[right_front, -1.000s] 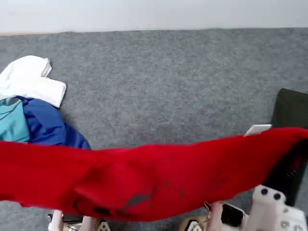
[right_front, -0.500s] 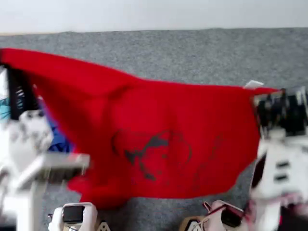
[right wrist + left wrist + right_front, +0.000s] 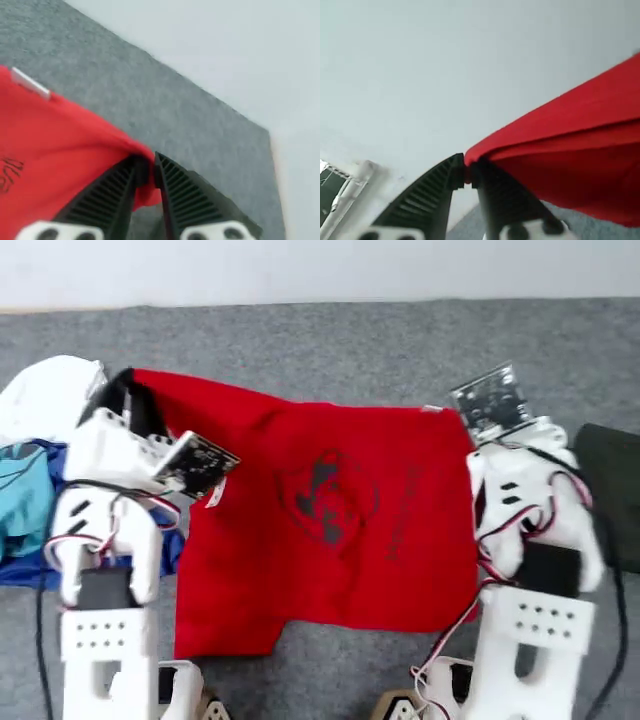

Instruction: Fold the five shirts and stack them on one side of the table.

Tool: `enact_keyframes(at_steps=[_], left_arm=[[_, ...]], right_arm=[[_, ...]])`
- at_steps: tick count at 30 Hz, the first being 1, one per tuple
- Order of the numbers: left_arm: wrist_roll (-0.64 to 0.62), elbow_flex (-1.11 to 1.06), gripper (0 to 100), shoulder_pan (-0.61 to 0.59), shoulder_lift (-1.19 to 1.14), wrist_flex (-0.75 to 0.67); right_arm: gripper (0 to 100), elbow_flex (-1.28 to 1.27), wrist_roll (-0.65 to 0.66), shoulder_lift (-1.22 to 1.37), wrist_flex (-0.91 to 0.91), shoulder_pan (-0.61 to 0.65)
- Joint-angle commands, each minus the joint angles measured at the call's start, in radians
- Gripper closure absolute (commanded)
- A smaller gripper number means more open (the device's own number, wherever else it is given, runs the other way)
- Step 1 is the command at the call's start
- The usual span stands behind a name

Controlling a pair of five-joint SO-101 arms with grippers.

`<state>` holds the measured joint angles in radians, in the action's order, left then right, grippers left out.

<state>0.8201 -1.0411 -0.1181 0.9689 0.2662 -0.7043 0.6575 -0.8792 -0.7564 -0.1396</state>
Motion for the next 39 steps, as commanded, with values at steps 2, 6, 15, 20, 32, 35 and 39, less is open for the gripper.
enact_keyframes(at_steps=[2,6,15,20,32,35,39], left_arm=[[0.040,-0.025,100,0.006,-0.147,-0.236],[0.040,0.047,100,0.005,-0.358,-0.377],[0.038,0.452,100,0.003,-0.793,-0.430],[0.038,0.631,100,0.003,-0.947,-0.430],[0.044,0.951,100,0.000,-1.217,-0.430],[0.044,1.009,100,-0.011,-1.269,-0.430],[0.044,1.040,100,-0.017,-1.306,-0.428]], right_arm=[[98.7,-0.087,0.009,0.048,0.208,0.004],[98.7,-0.095,0.009,0.139,0.317,-0.001],[98.7,0.061,0.009,0.397,0.479,0.001],[98.7,0.242,0.008,0.558,0.479,0.001],[98.7,0.649,0.009,0.926,0.473,0.004],[98.7,0.707,0.011,0.989,0.470,0.004],[98.7,0.726,0.041,1.032,0.453,0.008]])
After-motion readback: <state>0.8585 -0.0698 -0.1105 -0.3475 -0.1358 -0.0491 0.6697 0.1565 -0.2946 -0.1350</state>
